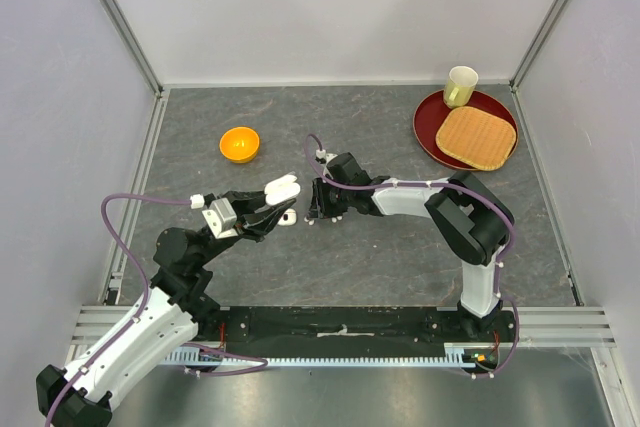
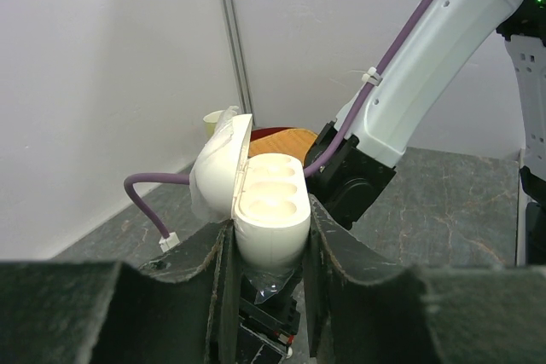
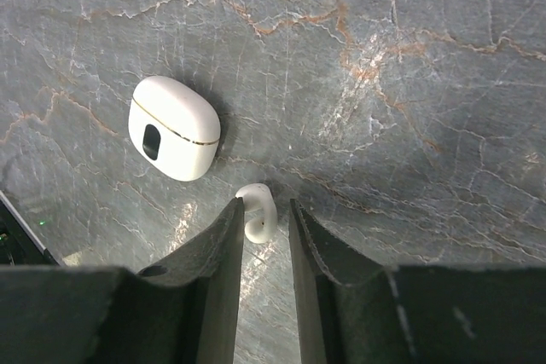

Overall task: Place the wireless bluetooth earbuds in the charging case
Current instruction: Pick up the earbud from the center of the board.

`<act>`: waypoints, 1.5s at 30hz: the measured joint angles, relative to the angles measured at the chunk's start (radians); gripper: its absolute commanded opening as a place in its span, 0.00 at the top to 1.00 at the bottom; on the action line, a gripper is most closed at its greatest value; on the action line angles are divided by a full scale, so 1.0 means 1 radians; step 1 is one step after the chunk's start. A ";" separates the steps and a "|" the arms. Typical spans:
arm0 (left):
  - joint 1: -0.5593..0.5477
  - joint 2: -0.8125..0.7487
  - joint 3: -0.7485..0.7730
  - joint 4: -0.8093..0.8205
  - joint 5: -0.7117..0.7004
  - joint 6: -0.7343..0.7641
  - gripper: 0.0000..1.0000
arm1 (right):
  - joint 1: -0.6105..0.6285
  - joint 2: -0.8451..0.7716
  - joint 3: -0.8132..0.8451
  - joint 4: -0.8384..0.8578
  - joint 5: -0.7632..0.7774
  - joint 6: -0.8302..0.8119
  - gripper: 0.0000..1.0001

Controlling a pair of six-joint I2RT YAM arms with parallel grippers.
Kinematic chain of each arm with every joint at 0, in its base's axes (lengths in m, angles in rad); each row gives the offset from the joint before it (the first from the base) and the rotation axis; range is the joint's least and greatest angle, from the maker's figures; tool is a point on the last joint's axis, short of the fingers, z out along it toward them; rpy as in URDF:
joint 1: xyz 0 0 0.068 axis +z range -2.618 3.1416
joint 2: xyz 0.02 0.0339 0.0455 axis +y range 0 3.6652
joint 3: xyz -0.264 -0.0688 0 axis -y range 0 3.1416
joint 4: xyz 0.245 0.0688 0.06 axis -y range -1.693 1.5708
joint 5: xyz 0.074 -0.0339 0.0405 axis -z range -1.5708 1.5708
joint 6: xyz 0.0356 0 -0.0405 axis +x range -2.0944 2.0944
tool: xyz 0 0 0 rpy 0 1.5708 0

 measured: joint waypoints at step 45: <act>0.000 0.063 0.000 -0.004 0.030 0.001 0.98 | -0.100 -0.721 -0.219 -0.090 0.068 -0.209 1.00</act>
